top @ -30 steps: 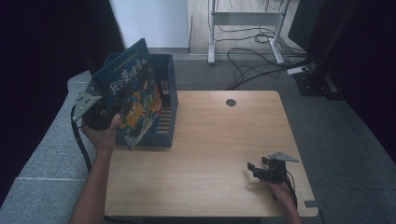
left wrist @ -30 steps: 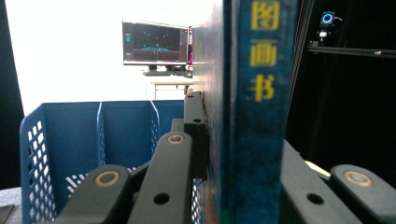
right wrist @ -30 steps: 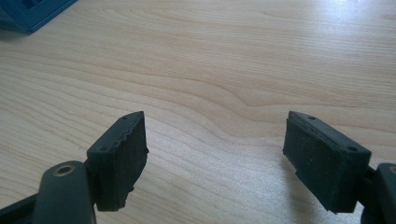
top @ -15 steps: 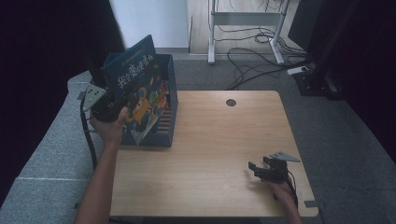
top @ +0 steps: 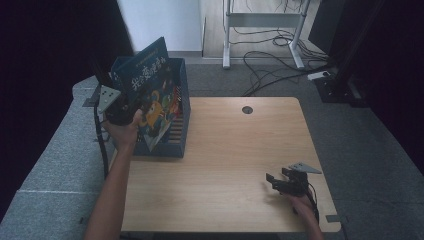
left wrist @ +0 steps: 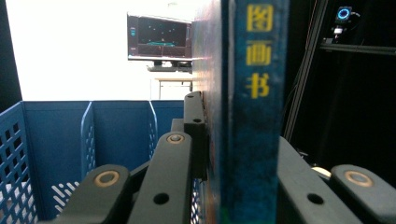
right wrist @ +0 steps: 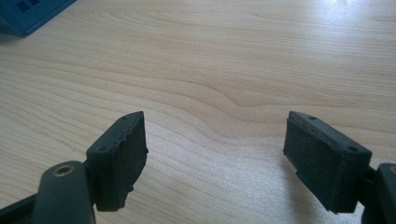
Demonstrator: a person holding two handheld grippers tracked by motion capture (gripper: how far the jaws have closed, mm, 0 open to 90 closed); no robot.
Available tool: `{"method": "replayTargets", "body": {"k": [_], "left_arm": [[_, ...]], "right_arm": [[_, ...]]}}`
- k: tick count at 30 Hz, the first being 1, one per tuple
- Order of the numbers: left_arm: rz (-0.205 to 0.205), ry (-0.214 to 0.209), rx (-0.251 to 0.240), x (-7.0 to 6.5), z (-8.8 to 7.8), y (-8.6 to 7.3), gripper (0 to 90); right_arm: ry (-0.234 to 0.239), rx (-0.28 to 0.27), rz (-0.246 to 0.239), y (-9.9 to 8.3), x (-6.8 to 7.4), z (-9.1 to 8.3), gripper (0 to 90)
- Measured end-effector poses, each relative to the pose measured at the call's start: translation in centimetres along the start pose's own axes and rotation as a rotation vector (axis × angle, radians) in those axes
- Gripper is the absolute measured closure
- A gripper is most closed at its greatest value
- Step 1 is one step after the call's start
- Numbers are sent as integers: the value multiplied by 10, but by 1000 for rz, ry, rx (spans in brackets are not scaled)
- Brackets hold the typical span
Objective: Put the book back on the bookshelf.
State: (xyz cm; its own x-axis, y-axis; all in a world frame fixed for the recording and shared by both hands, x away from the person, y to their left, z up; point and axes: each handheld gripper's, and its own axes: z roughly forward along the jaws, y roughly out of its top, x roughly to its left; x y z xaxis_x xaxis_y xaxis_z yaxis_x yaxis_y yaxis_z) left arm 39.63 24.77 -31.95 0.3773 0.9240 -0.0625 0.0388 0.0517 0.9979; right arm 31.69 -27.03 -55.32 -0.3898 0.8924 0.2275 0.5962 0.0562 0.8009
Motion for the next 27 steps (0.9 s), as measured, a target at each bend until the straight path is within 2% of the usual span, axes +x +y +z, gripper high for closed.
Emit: {"method": "replayTargets", "body": {"k": [4, 11, 18, 22, 27], "left_arm": [[9, -2, -1, -2, 4, 0, 817], [2, 17, 2, 0, 12, -2, 816], [-13, 2, -2, 0, 19, -1, 816], [-1, 8, 0, -1, 24, -2, 816], [-7, 16, 0, 0, 29, -2, 816]], "right_arm": [[-3, -4, 0, 0, 1, 0, 209], [-2, -6, 3, -1, 1, -1, 209], [2, -2, 5, 0, 0, 1, 209], [3, -1, 10, 0, 0, 1, 209], [0, -4, 10, 0, 0, 1, 209]]}}
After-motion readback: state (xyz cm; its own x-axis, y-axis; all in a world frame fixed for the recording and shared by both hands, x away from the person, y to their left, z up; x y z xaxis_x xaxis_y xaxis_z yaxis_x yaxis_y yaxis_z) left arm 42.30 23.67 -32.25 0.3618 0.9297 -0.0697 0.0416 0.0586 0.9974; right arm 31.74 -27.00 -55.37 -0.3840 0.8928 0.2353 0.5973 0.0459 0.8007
